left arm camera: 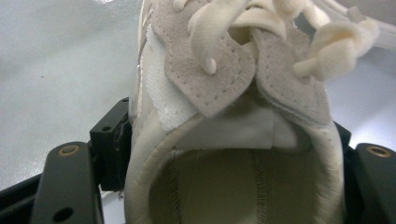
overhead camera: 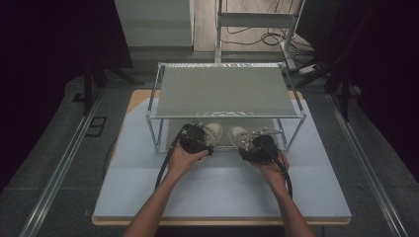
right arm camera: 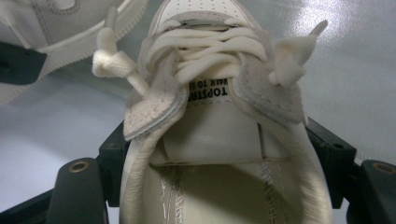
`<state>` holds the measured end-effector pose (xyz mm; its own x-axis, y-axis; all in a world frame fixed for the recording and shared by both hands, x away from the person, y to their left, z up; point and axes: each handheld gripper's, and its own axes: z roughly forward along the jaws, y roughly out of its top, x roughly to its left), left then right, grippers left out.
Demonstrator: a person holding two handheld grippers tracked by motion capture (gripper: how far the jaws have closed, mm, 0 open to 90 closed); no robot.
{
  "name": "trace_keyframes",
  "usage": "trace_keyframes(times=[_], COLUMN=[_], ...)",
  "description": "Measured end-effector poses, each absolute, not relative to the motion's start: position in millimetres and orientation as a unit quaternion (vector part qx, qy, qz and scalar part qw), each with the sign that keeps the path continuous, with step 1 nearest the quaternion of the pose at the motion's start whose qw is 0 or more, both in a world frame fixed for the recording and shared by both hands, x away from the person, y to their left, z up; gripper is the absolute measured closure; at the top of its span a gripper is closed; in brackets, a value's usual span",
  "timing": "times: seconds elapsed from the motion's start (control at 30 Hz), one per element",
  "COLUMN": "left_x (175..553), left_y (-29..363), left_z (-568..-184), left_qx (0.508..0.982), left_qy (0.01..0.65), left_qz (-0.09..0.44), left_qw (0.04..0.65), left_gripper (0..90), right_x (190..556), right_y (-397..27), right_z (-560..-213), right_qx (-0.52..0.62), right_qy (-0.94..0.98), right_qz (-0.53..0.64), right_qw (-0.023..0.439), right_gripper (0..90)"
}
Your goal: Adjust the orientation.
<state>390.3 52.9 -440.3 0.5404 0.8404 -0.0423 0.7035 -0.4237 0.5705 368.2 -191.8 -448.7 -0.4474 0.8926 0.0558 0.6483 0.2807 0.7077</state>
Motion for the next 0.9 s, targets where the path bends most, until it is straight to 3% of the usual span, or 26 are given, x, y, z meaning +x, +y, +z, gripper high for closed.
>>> trace_keyframes(times=[0.2,0.4,0.47,0.67,0.8,0.9], left_x=[398,403,409,409,415,414], left_y=[46,38,39,32,35,31], left_z=[-442,-446,-449,-452,-455,-460], left_qx=[0.843,0.822,0.840,0.830,0.850,0.839], left_qy=[0.452,0.489,0.460,0.481,0.450,0.473], left_qz=[0.128,0.124,0.132,0.126,0.136,0.126], left_qw=[0.261,0.263,0.254,0.252,0.239,0.235], left_gripper=[26.7,26.6,26.6,26.5,26.3,26.2], right_x=[377,386,390,395,398,400], right_y=[-183,-180,-178,-174,-172,-171], right_z=[-450,-455,-458,-464,-467,-470], right_qx=[0.503,0.513,0.516,0.522,0.526,0.527], right_qy=[0.774,0.768,0.768,0.768,0.767,0.770], right_qz=[0.336,0.333,0.330,0.321,0.316,0.309], right_qw=[0.184,0.189,0.189,0.189,0.188,0.187], right_gripper=[27.6,27.5,27.5,27.4,27.1,26.8])
